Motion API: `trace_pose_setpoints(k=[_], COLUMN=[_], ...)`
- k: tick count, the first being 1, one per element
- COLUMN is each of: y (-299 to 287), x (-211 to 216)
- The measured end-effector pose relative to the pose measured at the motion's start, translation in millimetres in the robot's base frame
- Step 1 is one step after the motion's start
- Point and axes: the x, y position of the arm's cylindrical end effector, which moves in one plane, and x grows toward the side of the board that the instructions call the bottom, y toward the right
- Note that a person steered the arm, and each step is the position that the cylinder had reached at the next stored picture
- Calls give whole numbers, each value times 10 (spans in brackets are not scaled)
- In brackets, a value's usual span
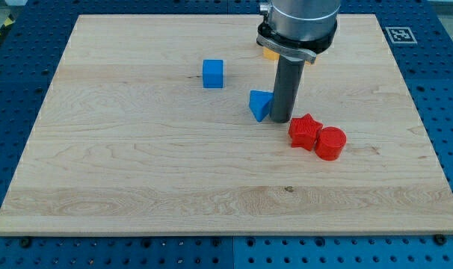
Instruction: Push the blue triangle towards the center
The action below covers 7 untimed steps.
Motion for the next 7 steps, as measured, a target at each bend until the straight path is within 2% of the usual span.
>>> trace_pose_setpoints(k=[4,6,7], y=[-550,-554,-353], x=[-83,-111,-106])
